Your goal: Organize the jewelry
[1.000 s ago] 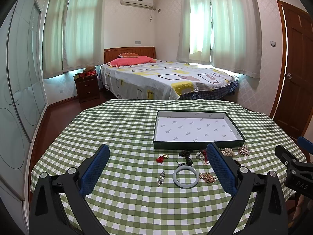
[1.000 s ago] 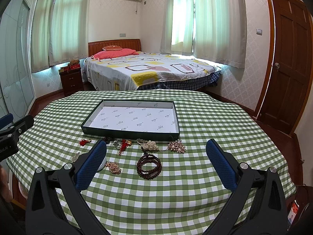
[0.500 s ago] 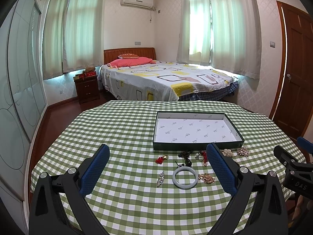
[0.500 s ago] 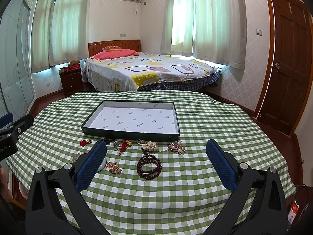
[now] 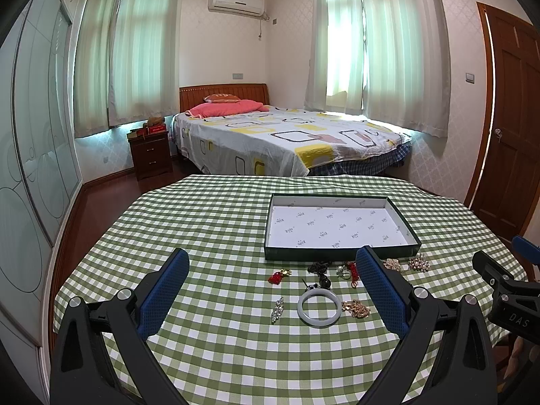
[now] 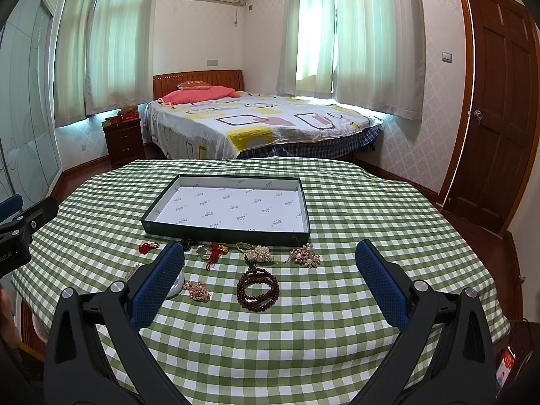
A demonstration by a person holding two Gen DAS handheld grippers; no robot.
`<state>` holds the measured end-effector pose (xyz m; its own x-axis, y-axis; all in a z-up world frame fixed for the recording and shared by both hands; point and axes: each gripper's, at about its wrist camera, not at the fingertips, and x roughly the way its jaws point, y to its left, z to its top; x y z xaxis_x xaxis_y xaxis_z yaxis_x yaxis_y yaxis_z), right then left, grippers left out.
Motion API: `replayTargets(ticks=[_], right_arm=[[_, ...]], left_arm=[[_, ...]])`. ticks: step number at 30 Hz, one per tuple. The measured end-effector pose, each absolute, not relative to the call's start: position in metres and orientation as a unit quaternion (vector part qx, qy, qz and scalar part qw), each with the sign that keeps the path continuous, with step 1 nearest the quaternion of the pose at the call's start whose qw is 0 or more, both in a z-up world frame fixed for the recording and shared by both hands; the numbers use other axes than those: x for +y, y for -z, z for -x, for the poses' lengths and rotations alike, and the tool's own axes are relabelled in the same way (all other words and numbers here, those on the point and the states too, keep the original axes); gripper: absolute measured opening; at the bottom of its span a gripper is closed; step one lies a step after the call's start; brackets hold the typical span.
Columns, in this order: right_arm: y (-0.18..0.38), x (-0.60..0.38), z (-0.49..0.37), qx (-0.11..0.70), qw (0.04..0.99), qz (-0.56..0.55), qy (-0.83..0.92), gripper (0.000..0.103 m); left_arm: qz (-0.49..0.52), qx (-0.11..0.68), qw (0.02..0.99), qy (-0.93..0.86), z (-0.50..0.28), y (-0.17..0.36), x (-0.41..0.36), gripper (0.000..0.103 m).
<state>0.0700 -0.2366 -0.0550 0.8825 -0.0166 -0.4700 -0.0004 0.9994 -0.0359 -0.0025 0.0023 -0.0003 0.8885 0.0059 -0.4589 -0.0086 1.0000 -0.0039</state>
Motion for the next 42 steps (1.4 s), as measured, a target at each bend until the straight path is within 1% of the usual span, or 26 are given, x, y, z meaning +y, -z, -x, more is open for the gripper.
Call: replayTargets(ticks=[13, 22, 27, 35, 38, 42], right_arm=[[0.054, -0.236, -0.072, 0.245, 0.969, 0.017, 0.004, 0.099], [0.070, -0.238, -0.084, 0.262, 0.965, 0.011, -0.005, 0.099], [0.091, -0.239, -0.096, 0.280, 0.960, 0.006, -0.008, 0.099], [0.136, -0.242, -0.125, 0.336, 0.941, -0.003, -0.020, 0.099], [0.151, -0.239, -0.134, 0.357, 0.934, -0.003, -0.029, 0.099], [0.167, -0.235, -0.146, 0.378, 0.925, 0.005, -0.034, 0.099]], left_arm=[[0.002, 0.241, 0.970, -0.007, -0.001, 0.001, 0.004, 0.096], [-0.003, 0.265, 0.964, -0.006, -0.012, 0.019, 0.008, 0.096], [0.008, 0.317, 0.948, -0.011, -0.032, 0.051, 0.018, 0.096], [0.039, 0.409, 0.912, -0.004, -0.067, 0.110, 0.033, 0.096], [0.040, 0.421, 0.906, 0.004, -0.077, 0.122, 0.035, 0.096], [0.016, 0.426, 0.905, 0.010, -0.089, 0.134, 0.028, 0.096]])
